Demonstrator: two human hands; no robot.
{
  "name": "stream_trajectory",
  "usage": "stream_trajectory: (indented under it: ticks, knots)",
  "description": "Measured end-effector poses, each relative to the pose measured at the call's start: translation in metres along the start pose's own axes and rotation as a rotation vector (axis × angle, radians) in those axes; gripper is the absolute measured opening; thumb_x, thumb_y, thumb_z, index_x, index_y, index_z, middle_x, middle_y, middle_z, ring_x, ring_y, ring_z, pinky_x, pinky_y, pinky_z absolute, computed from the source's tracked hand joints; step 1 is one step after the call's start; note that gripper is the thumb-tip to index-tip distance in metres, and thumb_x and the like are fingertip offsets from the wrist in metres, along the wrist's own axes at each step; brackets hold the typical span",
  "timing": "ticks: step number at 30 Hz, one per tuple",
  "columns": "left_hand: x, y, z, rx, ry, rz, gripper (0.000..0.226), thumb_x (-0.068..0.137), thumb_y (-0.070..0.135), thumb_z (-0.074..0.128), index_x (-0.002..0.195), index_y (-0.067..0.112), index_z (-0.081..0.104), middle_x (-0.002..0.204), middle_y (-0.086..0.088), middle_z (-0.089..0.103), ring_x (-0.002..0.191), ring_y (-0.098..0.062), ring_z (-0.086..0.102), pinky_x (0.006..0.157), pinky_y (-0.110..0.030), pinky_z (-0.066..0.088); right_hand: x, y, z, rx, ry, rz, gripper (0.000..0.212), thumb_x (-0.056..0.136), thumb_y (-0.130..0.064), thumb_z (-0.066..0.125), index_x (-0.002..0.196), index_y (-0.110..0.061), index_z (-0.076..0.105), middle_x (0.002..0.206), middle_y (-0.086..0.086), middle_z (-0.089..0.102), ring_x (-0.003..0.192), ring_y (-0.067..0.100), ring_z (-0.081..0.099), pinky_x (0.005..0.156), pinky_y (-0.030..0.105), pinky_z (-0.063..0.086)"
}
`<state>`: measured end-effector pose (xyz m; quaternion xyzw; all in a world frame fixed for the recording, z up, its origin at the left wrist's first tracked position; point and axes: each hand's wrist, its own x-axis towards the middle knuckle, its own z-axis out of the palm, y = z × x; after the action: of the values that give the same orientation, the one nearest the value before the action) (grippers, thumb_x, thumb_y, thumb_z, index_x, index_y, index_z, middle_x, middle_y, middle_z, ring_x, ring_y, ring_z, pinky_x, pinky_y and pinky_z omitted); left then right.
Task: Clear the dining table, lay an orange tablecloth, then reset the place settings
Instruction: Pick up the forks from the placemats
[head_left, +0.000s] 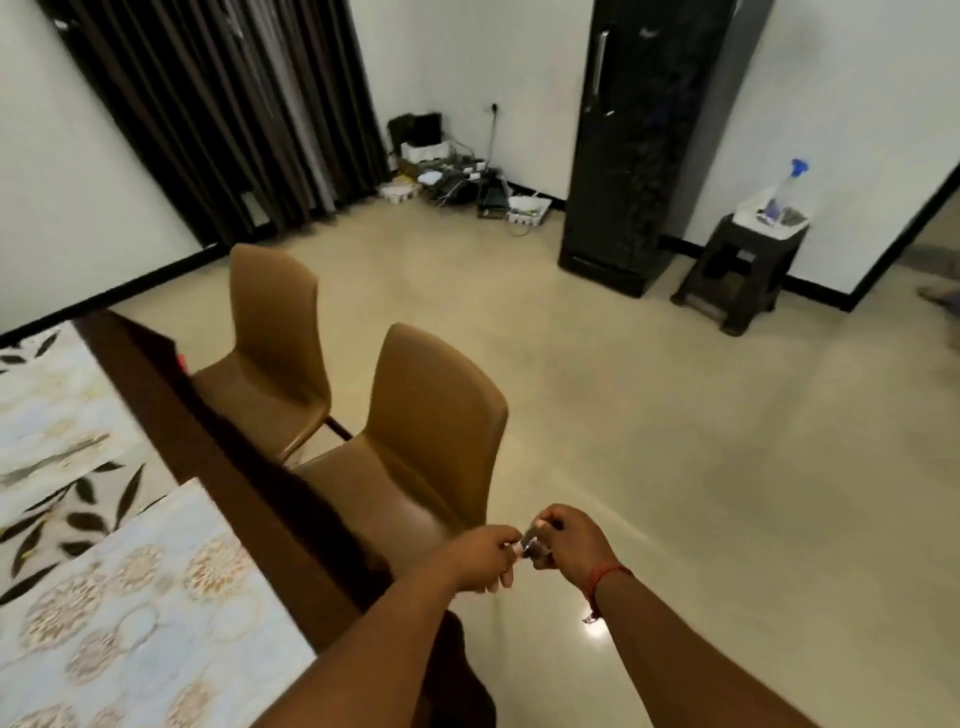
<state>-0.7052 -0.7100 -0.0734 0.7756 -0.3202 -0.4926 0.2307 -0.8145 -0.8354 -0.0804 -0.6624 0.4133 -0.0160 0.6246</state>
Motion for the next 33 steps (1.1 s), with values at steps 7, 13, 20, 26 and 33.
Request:
stream_trajectory:
  ticks: [7, 13, 20, 26, 33]
  knots:
    - [0.1, 0.158, 0.046, 0.04, -0.113, 0.055, 0.024, 0.104, 0.028, 0.038, 0.1, 0.019, 0.06, 0.076, 0.003, 0.061, 0.06, -0.01, 0.051, 0.054, -0.021, 0.04, 0.042, -0.013, -0.182, 0.062, 0.119, 0.018, 0.021, 0.094, 0.002, 0.049, 0.079, -0.003, 0.064, 0.089, 0.024, 0.068, 0.077, 0.033, 0.069, 0.072, 0.044, 0.062]
    - [0.168, 0.233, 0.042, -0.014, -0.139, 0.035, 0.031, 0.108, 0.03, 0.033, 0.104, 0.013, 0.06, 0.077, -0.001, 0.055, 0.063, -0.012, 0.049, 0.055, -0.023, 0.038, 0.11, -0.025, -0.261, 0.035, 0.147, 0.007, 0.01, 0.094, -0.003, 0.054, 0.089, 0.0, 0.063, 0.1, 0.026, 0.065, 0.092, 0.038, 0.066, 0.083, 0.054, 0.058]
    - [0.271, 0.278, -0.012, -0.092, -0.151, -0.009, 0.028, 0.105, 0.021, 0.034, 0.103, 0.01, 0.059, 0.078, -0.002, 0.049, 0.06, -0.013, 0.04, 0.054, -0.024, 0.03, 0.222, -0.065, -0.3, 0.123, 0.13, 0.038, 0.011, 0.093, 0.0, 0.054, 0.085, -0.001, 0.061, 0.103, 0.027, 0.065, 0.089, 0.035, 0.067, 0.07, 0.04, 0.061]
    - [0.363, 0.324, -0.118, -0.112, -0.153, 0.002, 0.025, 0.103, 0.017, 0.035, 0.101, 0.009, 0.059, 0.075, -0.003, 0.044, 0.059, -0.014, 0.034, 0.053, -0.025, 0.026, 0.342, -0.158, -0.328, 0.01, 0.081, -0.01, 0.015, 0.096, -0.007, 0.056, 0.086, -0.005, 0.067, 0.094, 0.019, 0.071, 0.087, 0.031, 0.07, 0.07, 0.038, 0.061]
    - [0.448, 0.335, -0.246, 0.059, 0.014, 0.022, 0.033, 0.105, 0.034, 0.044, 0.101, 0.008, 0.063, 0.086, -0.008, 0.054, 0.066, -0.02, 0.045, 0.057, -0.028, 0.034, 0.477, -0.257, -0.306, -0.114, 0.018, -0.048, 0.017, 0.099, -0.006, 0.053, 0.085, -0.003, 0.063, 0.084, 0.016, 0.071, 0.072, 0.03, 0.071, 0.058, 0.036, 0.059]
